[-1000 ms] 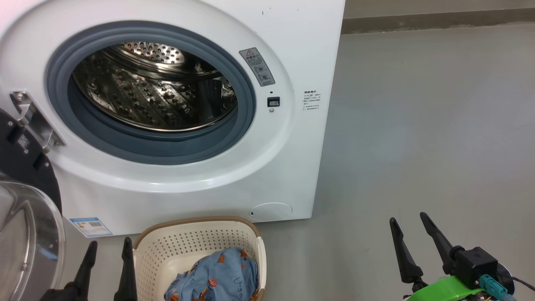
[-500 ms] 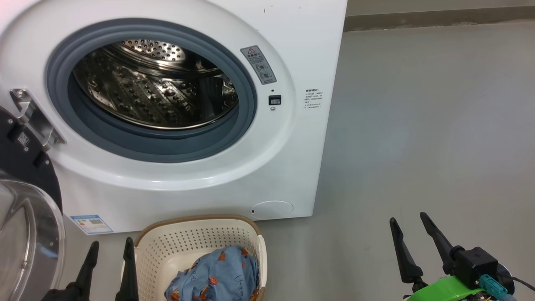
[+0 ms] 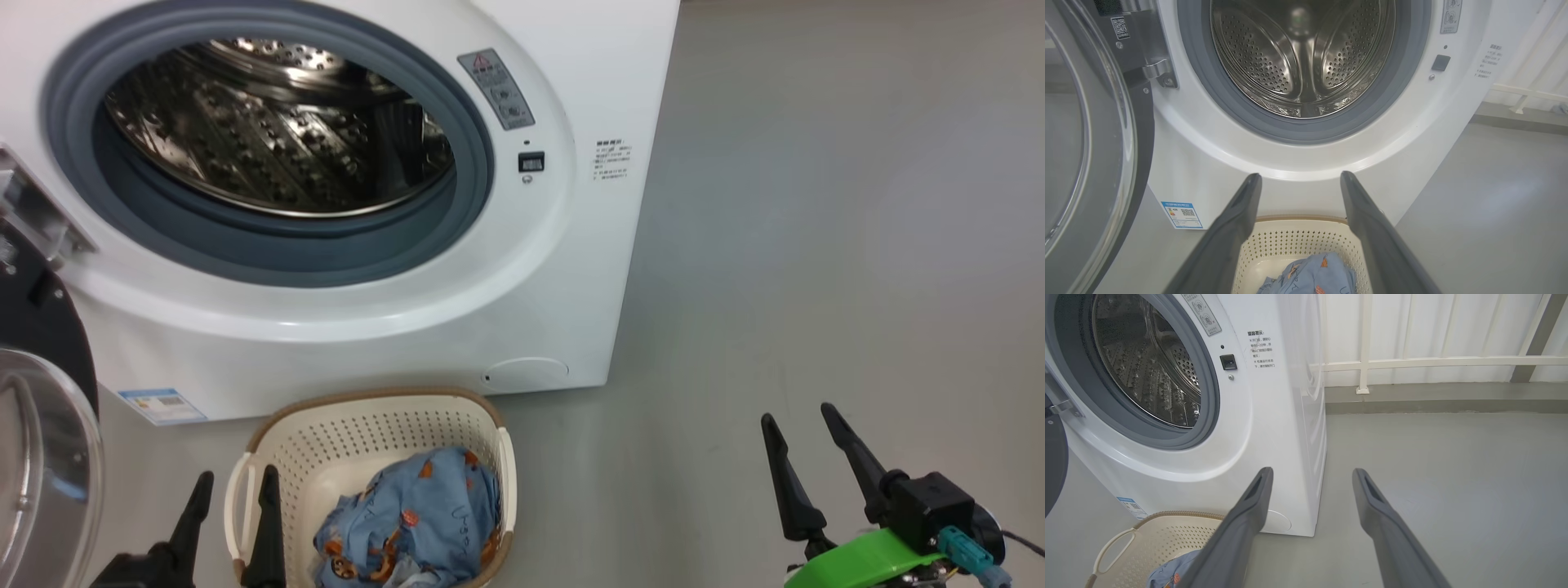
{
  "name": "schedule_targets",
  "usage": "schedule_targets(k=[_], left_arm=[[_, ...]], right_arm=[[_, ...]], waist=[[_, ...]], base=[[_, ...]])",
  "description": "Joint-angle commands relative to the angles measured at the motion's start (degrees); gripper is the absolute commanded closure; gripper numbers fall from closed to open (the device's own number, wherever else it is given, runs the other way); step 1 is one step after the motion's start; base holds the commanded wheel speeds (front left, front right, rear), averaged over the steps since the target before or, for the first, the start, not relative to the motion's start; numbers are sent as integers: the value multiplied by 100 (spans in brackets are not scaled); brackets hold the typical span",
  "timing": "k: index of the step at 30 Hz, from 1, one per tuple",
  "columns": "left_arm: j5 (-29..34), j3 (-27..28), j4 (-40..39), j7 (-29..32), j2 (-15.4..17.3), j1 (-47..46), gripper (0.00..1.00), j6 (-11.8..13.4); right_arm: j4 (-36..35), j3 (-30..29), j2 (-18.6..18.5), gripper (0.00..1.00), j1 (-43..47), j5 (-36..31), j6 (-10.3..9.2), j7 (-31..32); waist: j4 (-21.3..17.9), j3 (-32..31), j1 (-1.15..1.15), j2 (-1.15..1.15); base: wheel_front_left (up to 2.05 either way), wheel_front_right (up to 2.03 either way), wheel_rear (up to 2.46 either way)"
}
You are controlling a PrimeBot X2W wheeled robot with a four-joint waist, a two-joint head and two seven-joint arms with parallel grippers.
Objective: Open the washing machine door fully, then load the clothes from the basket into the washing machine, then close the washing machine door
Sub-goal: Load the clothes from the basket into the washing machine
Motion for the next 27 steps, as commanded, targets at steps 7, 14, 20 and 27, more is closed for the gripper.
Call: schedule_targets(k=[7, 14, 20, 27], left_arm=[[-194, -83, 100, -36, 202, -537, 0, -14], [-334, -383, 280, -36, 347, -905, 0, -14], [-451, -693, 607, -36, 450, -1350, 0, -14], [-668, -1000, 1000, -36, 607, -1817, 0, -14]], right_arm=[[-174, 148, -17, 0, -344, 16, 9, -27], [-240, 154, -17, 0, -530, 52, 9, -27], [-323, 143, -17, 0, -688, 87, 9, -27], [-410, 143, -17, 0, -825, 87, 9, -27]], waist=[[-59, 546, 0, 0], [-147, 1099, 0, 0], [-230, 1601, 0, 0], [-375, 2122, 0, 0]], base=[[0, 0, 0], [0, 0, 0], [0, 0, 0], [0, 0, 0]])
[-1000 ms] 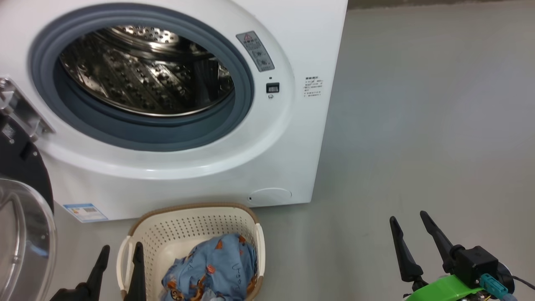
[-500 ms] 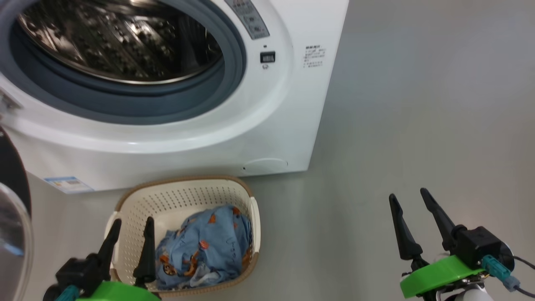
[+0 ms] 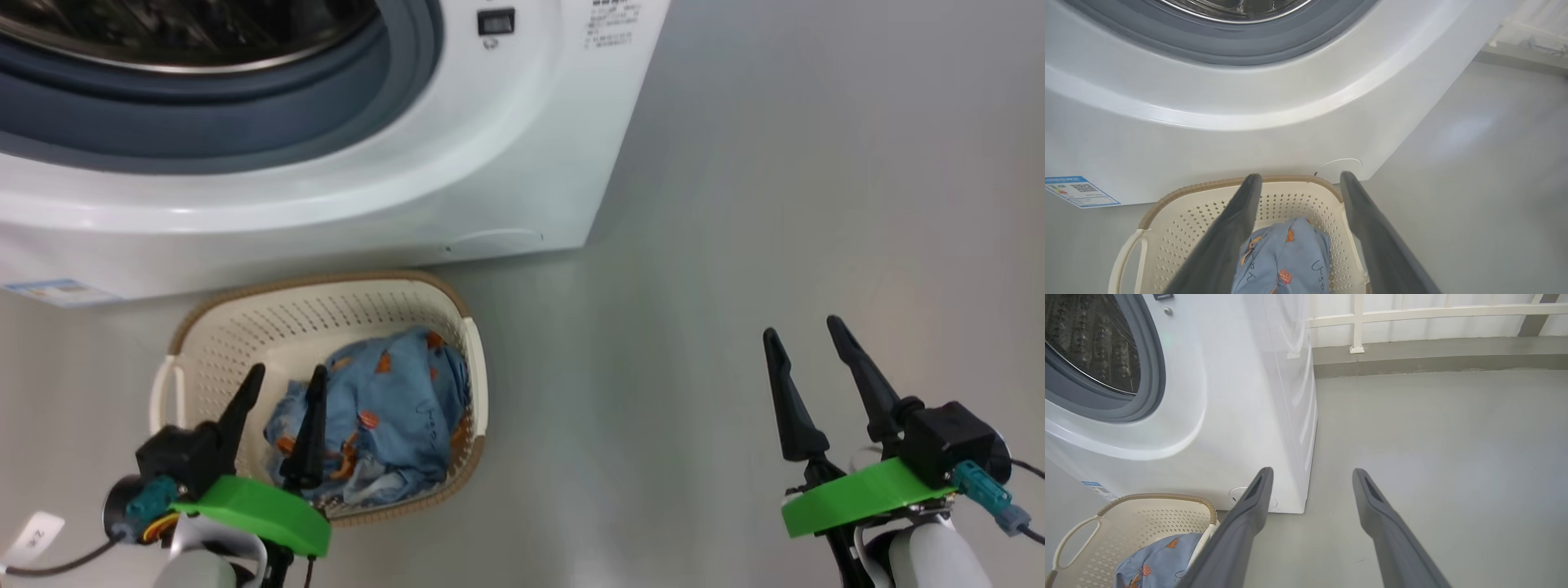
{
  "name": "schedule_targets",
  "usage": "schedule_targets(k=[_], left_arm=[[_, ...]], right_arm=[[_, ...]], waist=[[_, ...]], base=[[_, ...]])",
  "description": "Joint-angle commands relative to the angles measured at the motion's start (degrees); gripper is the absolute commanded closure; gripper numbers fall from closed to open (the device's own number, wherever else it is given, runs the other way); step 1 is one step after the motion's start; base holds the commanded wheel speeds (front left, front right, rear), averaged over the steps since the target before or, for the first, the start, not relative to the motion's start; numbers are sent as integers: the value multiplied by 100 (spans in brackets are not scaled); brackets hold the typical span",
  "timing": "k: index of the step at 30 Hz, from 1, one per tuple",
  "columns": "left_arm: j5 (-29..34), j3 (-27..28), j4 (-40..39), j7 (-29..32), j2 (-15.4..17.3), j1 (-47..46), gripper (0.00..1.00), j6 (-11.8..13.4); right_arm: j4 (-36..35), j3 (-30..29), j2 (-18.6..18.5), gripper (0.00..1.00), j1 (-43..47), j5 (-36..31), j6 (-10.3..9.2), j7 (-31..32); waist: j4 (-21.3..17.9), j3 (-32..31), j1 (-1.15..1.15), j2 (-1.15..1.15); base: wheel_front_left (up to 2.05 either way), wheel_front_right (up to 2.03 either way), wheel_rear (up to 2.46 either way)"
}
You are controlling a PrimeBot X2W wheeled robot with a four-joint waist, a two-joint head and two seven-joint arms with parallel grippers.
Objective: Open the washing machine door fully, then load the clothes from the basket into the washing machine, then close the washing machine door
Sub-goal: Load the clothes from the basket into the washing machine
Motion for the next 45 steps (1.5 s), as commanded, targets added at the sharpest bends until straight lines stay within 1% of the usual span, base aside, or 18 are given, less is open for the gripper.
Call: schedule_targets(k=[1, 9, 10, 15, 19, 25, 28, 31, 34, 35, 38, 41, 45], left_arm=[[-96, 106, 15, -36, 178, -202, 0, -14], [-455, -231, 746, -36, 440, -855, 0, -14], [-455, -231, 746, -36, 440, -855, 0, -14], [-760, -315, 1195, -36, 591, -1315, 0, -14], [-958, -512, 1449, -36, 744, -1588, 0, -14], [-1136, -849, 1803, -36, 948, -1868, 0, -14], [-1233, -1113, 2025, -36, 1064, -1987, 0, -14], [-1426, -1297, 2170, -36, 1215, -2117, 0, -14], [-1464, -1449, 2365, -36, 1380, -2259, 0, -14], [-1474, -1565, 2507, -36, 1471, -2357, 0, -14], [-1482, -1732, 2867, -36, 1596, -2521, 0, -14], [-1522, -1883, 3219, -36, 1652, -2729, 0, -14], [-1575, -2119, 3478, -36, 1662, -3052, 0, -14]], right_arm=[[-168, 139, -12, 0, -103, 46, 9, -27], [-331, 103, -12, 0, -246, 126, 9, -27], [-331, 103, -12, 0, -246, 126, 9, -27], [-458, 79, -12, 0, -376, 195, 9, -27], [-524, 56, -12, 0, -452, 309, 9, -27], [-542, 125, -12, 0, -564, 360, 9, -27], [-542, 175, -12, 0, -618, 418, 9, -27], [-546, 190, -12, 0, -637, 506, 9, -27], [-543, 195, -12, 0, -632, 589, 9, -27], [-546, 229, -12, 0, -628, 664, 9, -27], [-554, 291, -12, 0, -613, 789, 9, -27], [-560, 350, -12, 0, -586, 879, 9, -27], [-604, 389, -12, 0, -543, 943, 9, -27]], waist=[[-160, 419, 0, 0], [-357, 1178, 0, 0], [-357, 1178, 0, 0], [-486, 1634, 0, 0], [-520, 1912, 0, 0], [-520, 2242, 0, 0], [-571, 2382, 0, 0], [-652, 2527, 0, 0], [-752, 2663, 0, 0], [-833, 2752, 0, 0], [-975, 2868, 0, 0], [-1108, 2962, 0, 0], [-1207, 3063, 0, 0]], base=[[0, 0, 0], [0, 0, 0], [0, 0, 0], [0, 0, 0], [0, 0, 0], [0, 0, 0], [0, 0, 0], [0, 0, 0], [0, 0, 0], [0, 0, 0], [0, 0, 0], [0, 0, 0], [0, 0, 0]])
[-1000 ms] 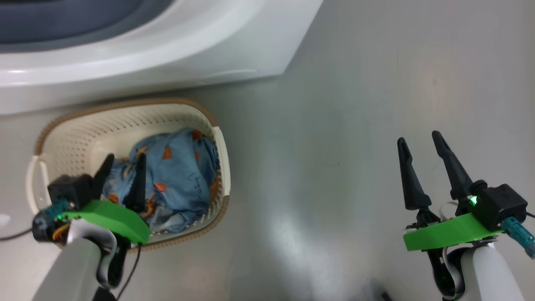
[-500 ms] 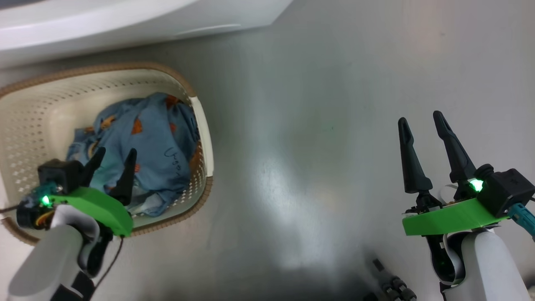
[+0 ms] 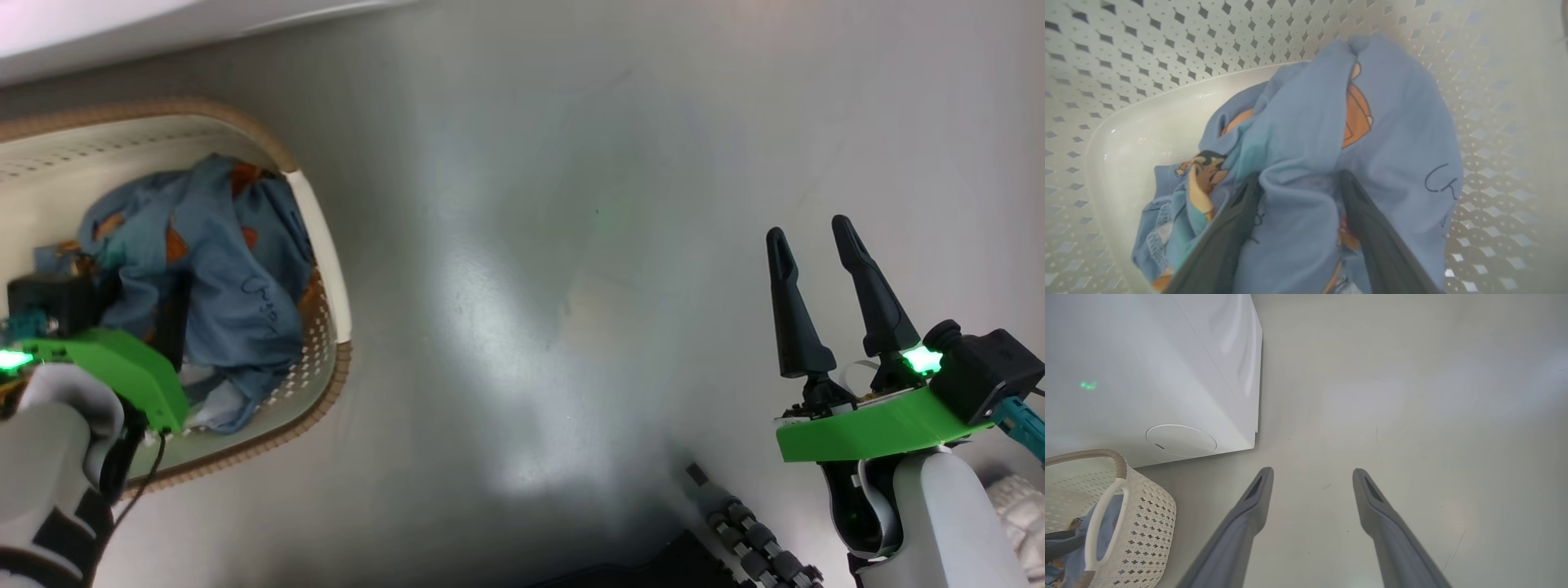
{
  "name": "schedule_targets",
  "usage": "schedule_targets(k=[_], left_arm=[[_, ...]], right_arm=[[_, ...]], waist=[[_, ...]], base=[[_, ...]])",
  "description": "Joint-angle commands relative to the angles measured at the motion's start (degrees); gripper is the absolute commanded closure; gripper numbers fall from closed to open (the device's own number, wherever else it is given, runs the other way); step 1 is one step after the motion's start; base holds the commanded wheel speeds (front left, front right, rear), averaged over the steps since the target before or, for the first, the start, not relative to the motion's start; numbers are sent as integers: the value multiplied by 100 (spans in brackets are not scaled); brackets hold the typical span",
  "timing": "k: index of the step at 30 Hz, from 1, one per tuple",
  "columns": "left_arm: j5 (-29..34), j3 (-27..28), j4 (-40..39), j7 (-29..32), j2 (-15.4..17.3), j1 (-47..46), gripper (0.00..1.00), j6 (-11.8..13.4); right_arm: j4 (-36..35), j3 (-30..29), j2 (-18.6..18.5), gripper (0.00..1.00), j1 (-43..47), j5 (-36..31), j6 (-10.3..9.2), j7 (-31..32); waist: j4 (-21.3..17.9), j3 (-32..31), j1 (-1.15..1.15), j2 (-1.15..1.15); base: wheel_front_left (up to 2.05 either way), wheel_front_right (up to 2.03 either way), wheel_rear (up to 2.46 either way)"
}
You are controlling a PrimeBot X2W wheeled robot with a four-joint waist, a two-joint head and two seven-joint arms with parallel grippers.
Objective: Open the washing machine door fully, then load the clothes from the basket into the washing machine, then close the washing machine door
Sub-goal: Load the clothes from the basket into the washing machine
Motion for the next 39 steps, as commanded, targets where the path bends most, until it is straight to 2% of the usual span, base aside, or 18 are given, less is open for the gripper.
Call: schedule_targets(k=[1, 10, 13, 20, 29, 34, 39], left_arm=[[-61, 9, 74, -36, 214, -95, 0, -9], [-365, -383, 846, 679, 124, -559, 0, -9], [-438, -520, 885, 725, 71, -683, 100, -9], [-744, -832, 696, 356, 52, -628, 100, -9], [-1245, -1006, 22, -26, 62, -93, 100, -9], [-1153, -437, -699, -33, 30, 345, 100, -9], [-674, 179, -1271, -35, -148, 938, 100, -9]], right_arm=[[-137, 163, -10, 0, 217, 75, 9, -27], [-154, 257, -10, 0, 208, 126, 9, -27], [-136, 247, -10, 0, 214, 135, 9, -27], [-83, 193, -10, 0, 134, 112, 9, -27], [59, 69, -10, 0, 70, -55, 9, -27], [152, 9, -10, 0, 111, -168, 9, -27], [235, -28, -10, 0, 180, -273, 9, -27]], waist=[[-156, 158, 0, 0], [-283, 229, 0, 0], [-282, 196, 0, 0], [-156, -86, 0, 0], [171, -852, 0, 0], [395, -1299, 0, 0], [616, -1725, 0, 0]], base=[[0, 0, 0], [0, 0, 0], [0, 0, 0], [0, 0, 0], [0, 0, 0], [0, 0, 0], [0, 0, 0]])
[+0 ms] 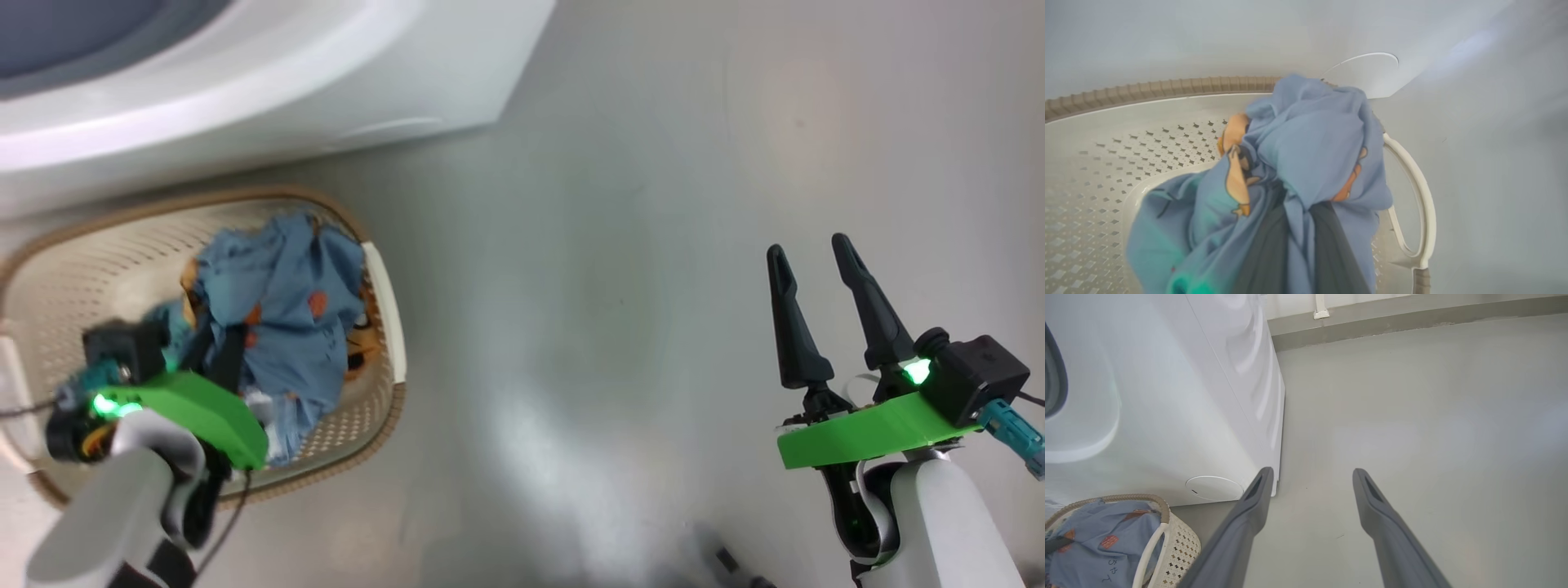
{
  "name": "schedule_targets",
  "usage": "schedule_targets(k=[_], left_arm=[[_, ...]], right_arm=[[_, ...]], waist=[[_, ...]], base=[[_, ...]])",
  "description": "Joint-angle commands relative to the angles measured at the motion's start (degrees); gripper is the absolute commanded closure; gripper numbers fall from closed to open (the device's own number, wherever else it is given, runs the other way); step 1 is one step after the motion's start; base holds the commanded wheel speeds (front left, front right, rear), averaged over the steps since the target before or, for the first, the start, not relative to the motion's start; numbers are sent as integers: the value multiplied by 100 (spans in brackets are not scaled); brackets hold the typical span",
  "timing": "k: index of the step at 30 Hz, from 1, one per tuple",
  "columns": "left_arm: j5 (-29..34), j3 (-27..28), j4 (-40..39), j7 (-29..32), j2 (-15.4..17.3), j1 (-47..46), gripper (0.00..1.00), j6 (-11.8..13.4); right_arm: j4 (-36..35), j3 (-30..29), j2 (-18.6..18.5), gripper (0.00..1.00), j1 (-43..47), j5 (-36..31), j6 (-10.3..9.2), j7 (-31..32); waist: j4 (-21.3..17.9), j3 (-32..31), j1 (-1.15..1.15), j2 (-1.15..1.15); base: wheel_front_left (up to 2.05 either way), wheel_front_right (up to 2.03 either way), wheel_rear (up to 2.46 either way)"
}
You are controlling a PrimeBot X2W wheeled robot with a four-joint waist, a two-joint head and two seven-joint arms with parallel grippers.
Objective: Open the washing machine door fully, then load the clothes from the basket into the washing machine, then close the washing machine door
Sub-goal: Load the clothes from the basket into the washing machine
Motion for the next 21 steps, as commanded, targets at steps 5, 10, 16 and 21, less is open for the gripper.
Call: schedule_targets(k=[5, 10, 16, 21], left_arm=[[417, 754, -549, -53, -105, 617, 100, -9], [711, 1218, -987, -53, -296, 919, 100, -9], [883, 1645, -1420, -53, -483, 1239, 100, -9], [1082, 1988, -1846, -53, -618, 1570, 100, -9]], right_arm=[[35, 94, -14, 0, 238, -118, 9, -27], [126, 111, -14, 0, 271, -159, 9, -27], [232, 109, -14, 0, 327, -179, 9, -27], [305, 115, -14, 0, 404, -187, 9, -27]], waist=[[516, -758, 0, 0], [658, -1032, 0, 0], [768, -1335, 0, 0], [853, -1619, 0, 0]], base=[[0, 0, 0], [0, 0, 0], [0, 0, 0], [0, 0, 0]])
